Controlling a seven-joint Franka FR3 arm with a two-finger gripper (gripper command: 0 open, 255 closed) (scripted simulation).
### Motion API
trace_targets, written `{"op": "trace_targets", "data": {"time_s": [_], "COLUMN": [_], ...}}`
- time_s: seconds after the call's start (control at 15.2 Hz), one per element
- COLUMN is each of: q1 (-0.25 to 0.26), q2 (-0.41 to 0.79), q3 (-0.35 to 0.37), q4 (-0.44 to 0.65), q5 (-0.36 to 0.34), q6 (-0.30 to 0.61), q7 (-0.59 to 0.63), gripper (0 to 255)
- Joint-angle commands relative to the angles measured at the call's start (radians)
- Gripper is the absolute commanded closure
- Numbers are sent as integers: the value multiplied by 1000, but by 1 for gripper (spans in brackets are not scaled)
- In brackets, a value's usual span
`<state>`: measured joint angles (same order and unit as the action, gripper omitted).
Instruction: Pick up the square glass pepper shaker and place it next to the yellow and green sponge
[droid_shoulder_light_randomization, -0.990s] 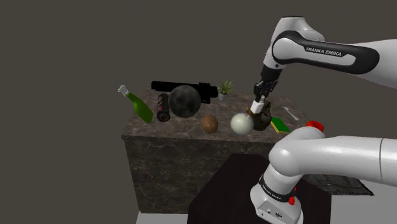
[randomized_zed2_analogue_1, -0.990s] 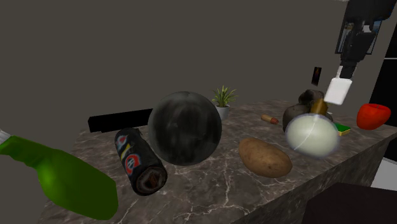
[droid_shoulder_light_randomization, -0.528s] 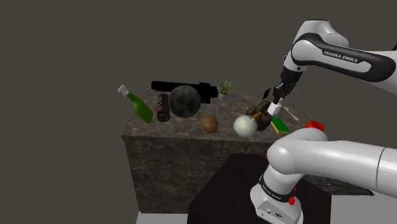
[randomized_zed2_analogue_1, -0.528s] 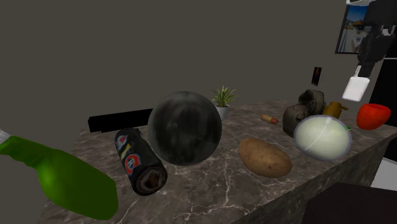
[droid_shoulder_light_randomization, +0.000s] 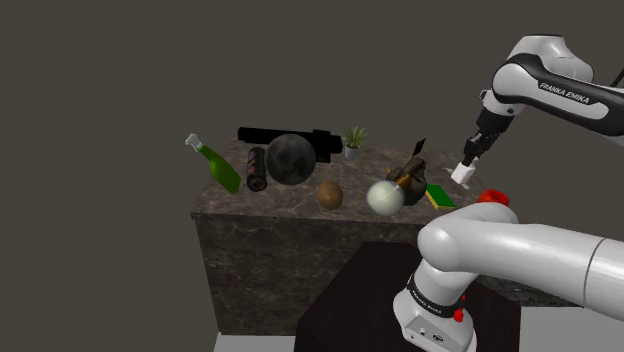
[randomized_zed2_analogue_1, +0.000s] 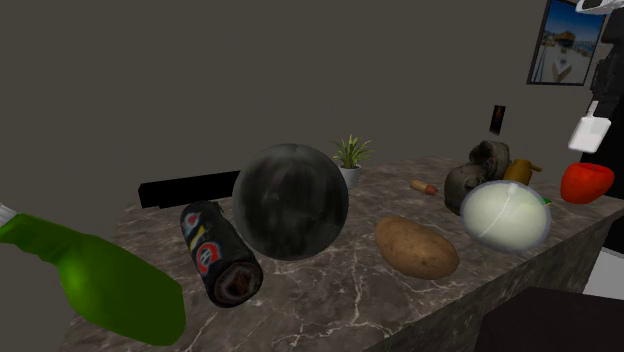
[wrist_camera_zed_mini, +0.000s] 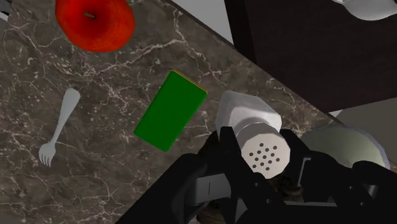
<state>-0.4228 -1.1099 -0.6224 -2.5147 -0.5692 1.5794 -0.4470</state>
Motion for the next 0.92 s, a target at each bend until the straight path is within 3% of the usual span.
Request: {"op": "trace_targets", "data": {"time_s": [0.0, 0.86], "q1": [-7, -42], "q2": [11, -11], "q3": [-52, -165], "q4": [35, -97], "q5": [-38, -139], "q6": [-2, 121], "q7": [-52, -57], "gripper": [255, 255]}}
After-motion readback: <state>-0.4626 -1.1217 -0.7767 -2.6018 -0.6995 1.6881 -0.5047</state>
